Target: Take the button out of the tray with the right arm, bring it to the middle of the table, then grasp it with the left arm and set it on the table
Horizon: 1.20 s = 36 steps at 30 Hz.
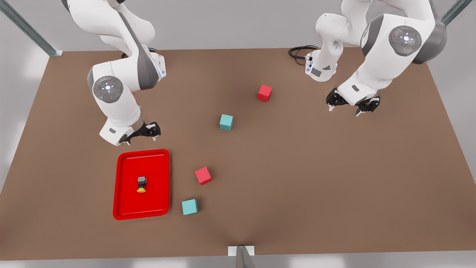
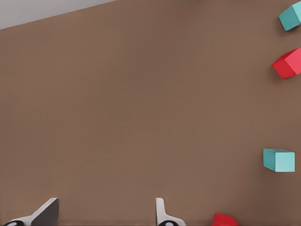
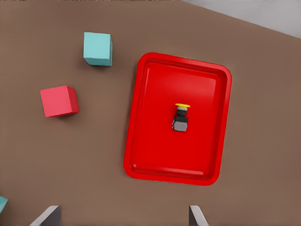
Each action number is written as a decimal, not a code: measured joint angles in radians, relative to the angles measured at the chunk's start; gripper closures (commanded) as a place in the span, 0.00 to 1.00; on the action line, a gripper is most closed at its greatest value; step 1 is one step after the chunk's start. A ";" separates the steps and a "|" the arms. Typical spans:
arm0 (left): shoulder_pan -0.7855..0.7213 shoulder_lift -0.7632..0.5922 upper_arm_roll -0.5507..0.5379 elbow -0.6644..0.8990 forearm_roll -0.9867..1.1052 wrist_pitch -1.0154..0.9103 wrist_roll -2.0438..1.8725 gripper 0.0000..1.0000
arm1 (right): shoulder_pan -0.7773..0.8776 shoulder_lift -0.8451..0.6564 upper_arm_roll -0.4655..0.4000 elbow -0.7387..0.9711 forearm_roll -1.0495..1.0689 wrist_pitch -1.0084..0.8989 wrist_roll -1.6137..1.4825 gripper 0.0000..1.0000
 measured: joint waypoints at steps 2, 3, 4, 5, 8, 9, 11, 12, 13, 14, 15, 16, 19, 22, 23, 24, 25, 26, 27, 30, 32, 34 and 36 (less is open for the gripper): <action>0.017 0.006 -0.008 -0.001 0.000 0.001 0.002 0.00 | 0.000 0.003 0.000 0.011 0.008 0.001 0.000 0.00; 0.022 0.008 -0.008 -0.001 0.000 0.001 0.003 0.00 | -0.002 0.010 -0.002 0.021 0.022 0.002 0.001 0.00; 0.026 0.008 -0.008 -0.001 0.000 0.001 0.004 0.00 | -0.005 0.022 -0.003 0.027 0.032 0.002 0.002 0.00; 0.030 0.012 -0.007 -0.001 0.000 0.001 0.005 0.00 | -0.008 0.030 -0.004 0.029 0.039 -0.004 0.002 0.00; 0.049 0.037 -0.004 0.001 0.001 0.004 0.007 0.00 | -0.014 0.093 -0.007 0.030 0.052 -0.024 0.004 0.00; 0.059 0.051 -0.003 0.001 0.001 0.007 0.007 0.00 | -0.037 0.151 -0.010 0.032 0.053 -0.029 0.004 0.00; 0.087 0.068 -0.003 0.002 0.002 0.017 0.009 0.00 | -0.066 0.253 -0.014 0.050 0.040 -0.018 0.008 0.00; 0.103 0.072 -0.002 0.001 0.002 0.021 0.009 0.00 | -0.070 0.298 -0.014 0.070 0.019 -0.009 0.009 0.00; 0.119 0.076 -0.002 0.002 0.002 0.024 0.010 0.00 | -0.082 0.343 -0.015 0.086 -0.002 0.002 0.011 0.00; 0.132 0.078 -0.002 0.001 0.002 0.027 0.010 0.00 | -0.093 0.379 -0.018 0.093 -0.019 0.015 0.013 0.00; 0.141 0.079 -0.002 0.001 0.002 0.030 0.011 0.00 | -0.099 0.412 -0.024 0.096 -0.034 0.031 0.016 0.00; 0.146 0.080 -0.001 0.001 0.002 0.032 0.011 0.00 | -0.101 0.444 -0.038 0.097 -0.053 0.052 0.018 0.00; 0.141 0.081 -0.001 0.001 0.002 0.037 0.013 0.00 | -0.128 0.520 -0.055 0.091 -0.090 0.129 0.024 0.00; 0.124 0.082 -0.002 0.001 0.002 0.040 0.015 0.00 | -0.141 0.569 -0.080 0.090 -0.108 0.179 0.026 0.00; 0.120 0.082 -0.002 0.001 0.002 0.040 0.016 0.00 | -0.146 0.569 -0.082 0.080 -0.111 0.194 0.027 0.00; 0.117 0.082 -0.002 0.001 0.002 0.041 0.016 0.00 | -0.148 0.563 -0.083 0.045 -0.109 0.214 0.028 0.00; 0.116 0.084 -0.002 0.001 0.002 0.041 0.017 0.00 | -0.150 0.548 -0.084 0.006 -0.106 0.235 0.029 0.00; 0.116 0.086 -0.002 0.001 0.002 0.042 0.017 0.00 | -0.153 0.518 -0.084 -0.060 -0.103 0.268 0.030 0.00; 0.117 0.086 -0.002 0.001 0.002 0.042 0.017 0.00 | -0.155 0.493 -0.084 -0.115 -0.100 0.303 0.031 0.00; 0.122 0.087 -0.002 0.001 0.002 0.042 0.019 0.00 | -0.157 0.472 -0.084 -0.163 -0.096 0.379 0.035 0.00; 0.124 0.087 -0.002 0.001 0.002 0.041 0.019 0.00 | -0.165 0.471 -0.085 -0.168 -0.095 0.414 0.037 0.00; 0.125 0.087 -0.002 0.001 0.002 0.040 0.020 0.00 | -0.172 0.480 -0.086 -0.167 -0.097 0.439 0.039 0.00; 0.124 0.087 -0.002 0.001 0.002 0.039 0.021 0.00 | -0.178 0.486 -0.087 -0.167 -0.101 0.457 0.039 0.00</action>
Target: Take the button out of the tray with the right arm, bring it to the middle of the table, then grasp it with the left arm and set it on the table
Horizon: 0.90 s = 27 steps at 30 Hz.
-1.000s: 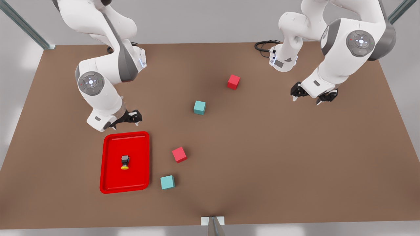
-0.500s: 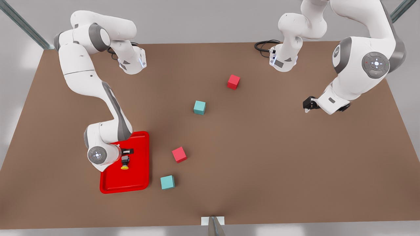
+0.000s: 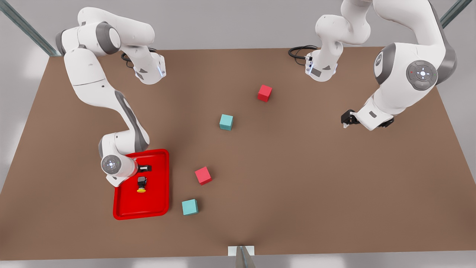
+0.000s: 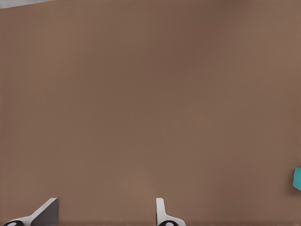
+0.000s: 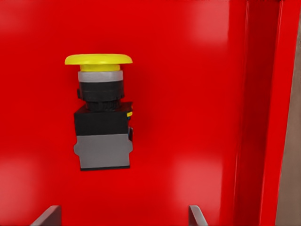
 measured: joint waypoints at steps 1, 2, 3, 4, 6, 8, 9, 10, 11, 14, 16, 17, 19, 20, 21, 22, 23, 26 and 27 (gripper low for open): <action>-0.001 0.000 0.000 0.000 0.000 0.000 0.000 0.00 | -0.006 0.002 -0.001 -0.002 -0.002 0.007 0.000 0.00; -0.001 0.000 0.000 0.000 0.000 -0.001 0.000 0.00 | -0.013 0.009 -0.001 -0.004 -0.004 0.012 0.000 0.00; -0.002 0.000 0.000 0.000 0.000 -0.001 0.001 0.00 | -0.018 0.015 -0.001 -0.005 -0.005 0.016 -0.001 0.00; -0.002 0.000 0.000 0.000 0.000 -0.001 0.001 0.00 | -0.019 0.020 -0.001 -0.004 -0.007 0.020 -0.002 0.00; -0.002 0.000 0.000 0.000 0.000 -0.002 0.001 0.00 | -0.018 0.037 -0.001 0.003 -0.008 0.026 -0.003 0.00; -0.002 0.000 0.000 0.000 0.000 -0.003 0.002 0.00 | -0.016 0.053 -0.001 0.006 -0.009 0.031 -0.003 0.00; -0.002 0.000 0.000 0.000 0.000 -0.003 0.002 0.00 | -0.014 0.056 -0.001 0.007 -0.010 0.033 -0.004 0.00; -0.002 0.000 0.000 0.000 0.000 -0.004 0.002 0.00 | -0.014 0.058 -0.001 0.008 -0.010 0.035 -0.004 0.00; -0.002 0.000 0.000 0.000 0.000 -0.004 0.002 0.00 | -0.014 0.059 -0.001 0.007 -0.010 0.036 -0.004 0.00; -0.002 0.000 0.000 0.000 0.000 -0.006 0.003 0.00 | -0.013 0.064 -0.001 0.007 -0.009 0.039 -0.006 0.00; -0.002 0.000 0.000 0.000 -0.001 -0.008 0.003 0.00 | -0.013 0.064 -0.001 0.008 -0.009 0.041 -0.007 0.00; -0.002 0.000 0.000 0.000 -0.001 -0.009 0.003 0.00 | -0.011 0.064 -0.001 0.017 -0.009 0.040 -0.008 0.00; -0.002 0.000 0.000 0.000 -0.001 -0.011 0.003 0.00 | -0.005 0.065 0.000 0.040 -0.009 0.038 -0.007 0.00; -0.002 -0.001 0.000 0.000 -0.001 -0.013 0.003 0.00 | 0.001 0.066 0.000 0.048 -0.009 0.037 -0.007 0.00; -0.003 -0.001 0.000 0.000 -0.001 -0.014 0.003 0.00 | 0.004 0.070 0.000 0.060 -0.009 0.036 -0.007 0.00; -0.003 -0.002 0.000 0.000 -0.001 -0.016 0.003 0.00 | 0.007 0.076 0.000 0.075 -0.009 0.034 -0.008 0.00; -0.004 -0.003 0.000 0.000 -0.001 -0.019 0.003 0.00 | 0.012 0.086 0.000 0.099 -0.009 0.031 -0.008 0.00; -0.005 -0.005 0.000 0.000 -0.001 -0.025 0.003 0.00 | 0.023 0.119 0.002 0.199 -0.002 0.013 -0.008 0.00; -0.005 -0.006 0.000 0.000 -0.001 -0.026 0.003 0.00 | 0.025 0.127 0.003 0.229 0.002 0.008 -0.008 0.00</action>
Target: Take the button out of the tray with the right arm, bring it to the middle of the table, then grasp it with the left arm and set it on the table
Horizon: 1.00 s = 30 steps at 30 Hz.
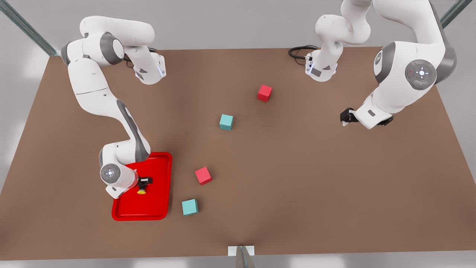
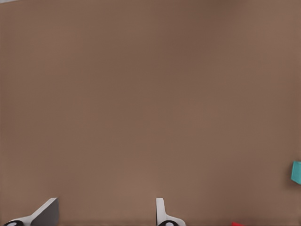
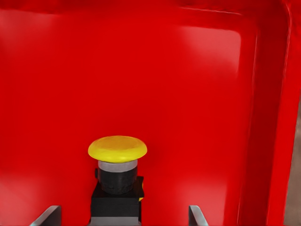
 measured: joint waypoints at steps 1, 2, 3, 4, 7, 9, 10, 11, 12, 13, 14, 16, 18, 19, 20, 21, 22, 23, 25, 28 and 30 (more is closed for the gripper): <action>0.000 0.000 0.000 0.000 0.000 -0.001 0.000 0.00 | 0.000 0.005 0.001 0.024 0.011 -0.004 0.000 0.00; 0.000 0.000 0.000 0.000 0.000 -0.002 0.000 0.00 | 0.001 0.012 0.001 0.040 0.021 -0.006 0.000 0.00; 0.001 0.000 -0.001 0.000 0.000 -0.003 0.000 0.00 | 0.006 0.029 0.001 0.066 0.028 -0.008 0.000 0.00; 0.001 0.000 -0.001 0.000 0.000 -0.004 0.000 0.00 | 0.011 0.043 0.001 0.088 0.033 -0.010 0.000 0.00; 0.000 0.001 -0.001 0.000 0.000 -0.005 0.000 0.00 | 0.038 0.082 0.000 0.125 0.042 -0.009 0.000 0.00; -0.001 0.002 -0.001 0.000 0.001 -0.005 0.000 0.00 | 0.047 0.099 -0.001 0.144 0.043 -0.009 0.001 0.00; -0.002 0.003 -0.001 0.000 0.001 -0.005 0.000 0.00 | 0.048 0.104 -0.001 0.149 0.044 -0.008 0.000 0.00; -0.002 0.004 -0.001 0.000 0.001 -0.005 0.000 0.00 | 0.048 0.107 -0.001 0.152 0.044 -0.008 0.000 0.00; -0.002 0.004 -0.001 0.000 0.001 -0.005 0.001 0.00 | 0.048 0.108 -0.002 0.156 0.045 -0.008 0.000 0.00; -0.002 0.004 -0.001 0.000 0.001 -0.005 0.001 0.00 | 0.048 0.109 -0.002 0.159 0.045 -0.008 -0.001 0.00; -0.003 0.004 -0.001 0.000 0.001 -0.005 0.001 0.00 | 0.048 0.109 -0.002 0.160 0.045 -0.008 -0.001 0.00; -0.003 0.004 -0.001 0.000 0.001 -0.004 0.001 0.00 | 0.047 0.107 -0.002 0.160 0.046 -0.008 -0.003 0.00; -0.003 0.005 -0.001 0.000 0.001 -0.003 0.001 0.00 | 0.042 0.101 -0.002 0.154 0.048 -0.008 -0.004 0.00; -0.003 0.005 -0.001 0.000 0.001 -0.003 0.001 0.00 | 0.038 0.099 -0.002 0.141 0.049 -0.008 -0.005 0.00; -0.002 0.006 -0.001 0.000 0.001 -0.002 0.001 0.00 | 0.030 0.094 -0.002 0.116 0.050 -0.009 -0.006 0.00; -0.002 0.006 -0.001 0.000 0.001 -0.001 0.001 0.00 | 0.023 0.087 -0.002 0.095 0.050 -0.010 -0.008 0.00; -0.002 0.007 -0.001 0.000 0.001 -0.001 0.001 0.00 | 0.015 0.080 -0.002 0.072 0.051 -0.010 -0.009 0.00; -0.004 0.007 0.000 0.000 0.002 0.000 0.001 0.00 | 0.006 0.070 -0.002 0.047 0.051 -0.011 -0.011 0.00; -0.007 0.007 0.000 0.000 0.002 0.000 0.001 0.00 | -0.010 0.056 -0.002 0.019 0.051 -0.011 -0.017 0.00; -0.010 0.007 0.000 0.000 0.001 0.001 0.001 0.00 | -0.011 0.054 -0.002 0.010 0.051 -0.012 -0.024 0.00; -0.010 0.007 0.000 0.000 0.001 0.002 0.001 0.00 | -0.009 0.053 -0.001 0.015 0.050 -0.011 -0.028 0.00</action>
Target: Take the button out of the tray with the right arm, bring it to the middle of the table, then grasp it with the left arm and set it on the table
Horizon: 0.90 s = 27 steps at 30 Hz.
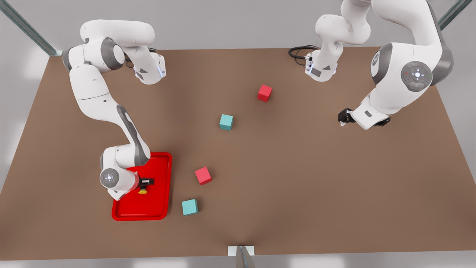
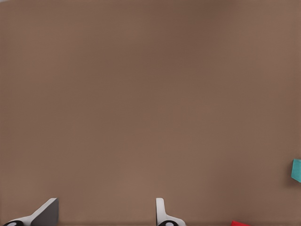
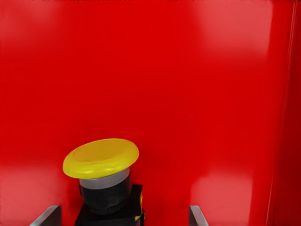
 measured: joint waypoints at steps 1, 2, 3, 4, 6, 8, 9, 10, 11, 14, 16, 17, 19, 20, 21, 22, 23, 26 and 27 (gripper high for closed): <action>0.000 0.000 0.000 0.000 0.000 0.000 0.000 0.00 | 0.001 0.000 0.001 0.003 0.000 0.001 -0.002 0.00; 0.001 0.000 0.000 0.000 0.000 0.000 0.000 0.00 | 0.002 0.000 0.001 0.006 0.000 0.001 -0.004 0.00; 0.002 0.000 0.000 0.000 -0.001 0.000 0.000 0.00 | 0.002 0.000 0.001 0.008 0.000 0.002 -0.006 0.00; 0.003 0.000 0.000 0.000 -0.001 0.000 0.000 0.00 | 0.003 0.000 0.001 0.009 0.000 0.002 -0.008 0.07; 0.004 0.000 0.000 0.000 -0.001 0.000 0.000 0.00 | 0.005 0.000 0.001 0.014 0.000 0.003 -0.015 0.45; 0.004 0.000 0.000 0.000 -0.001 0.000 0.000 0.00 | 0.009 0.000 0.001 0.016 0.001 0.003 -0.026 0.47; 0.004 0.000 0.000 0.000 -0.001 0.000 0.000 0.00 | 0.009 0.000 0.001 0.017 0.003 0.003 -0.031 0.51; 0.004 0.000 0.000 0.000 -0.001 -0.001 0.000 0.00 | 0.009 0.000 0.001 0.019 0.004 0.004 -0.036 0.53; 0.004 0.000 0.000 0.000 -0.001 -0.001 0.000 0.00 | 0.008 0.000 0.002 0.020 0.005 0.004 -0.041 0.54; 0.002 0.000 0.000 0.000 -0.001 -0.001 0.000 0.00 | 0.000 0.000 0.006 0.022 0.009 0.005 -0.056 0.55; 0.001 0.000 0.000 0.000 -0.001 -0.001 0.000 0.00 | -0.002 0.000 0.010 0.022 0.011 0.004 -0.066 0.56; 0.001 0.000 0.000 0.000 -0.001 -0.001 0.000 0.00 | -0.004 0.000 0.018 0.027 0.011 0.003 -0.070 0.56; 0.001 0.000 0.000 0.000 -0.001 -0.001 0.000 0.00 | -0.012 -0.005 0.043 0.043 0.011 0.000 -0.078 0.56; 0.001 0.000 0.000 0.000 -0.001 -0.001 0.000 0.00 | -0.012 -0.012 0.054 0.053 0.011 -0.005 -0.082 0.56; 0.001 0.000 0.000 0.000 -0.001 -0.001 0.000 0.00 | -0.012 -0.022 0.064 0.060 0.010 -0.009 -0.085 0.55; 0.002 0.000 0.000 0.000 -0.001 -0.001 0.000 0.00 | -0.005 -0.039 0.074 0.065 0.010 -0.014 -0.088 0.55; 0.002 0.000 0.000 0.000 -0.001 -0.001 0.000 0.00 | 0.000 -0.050 0.101 0.081 0.009 -0.018 -0.091 0.55; 0.002 0.000 0.000 0.000 -0.001 -0.001 0.000 0.00 | 0.051 -0.060 0.155 0.143 0.009 -0.029 -0.091 0.55; 0.002 0.000 0.000 0.000 -0.001 -0.001 0.000 0.00 | 0.081 -0.060 0.160 0.156 0.009 -0.032 -0.087 0.55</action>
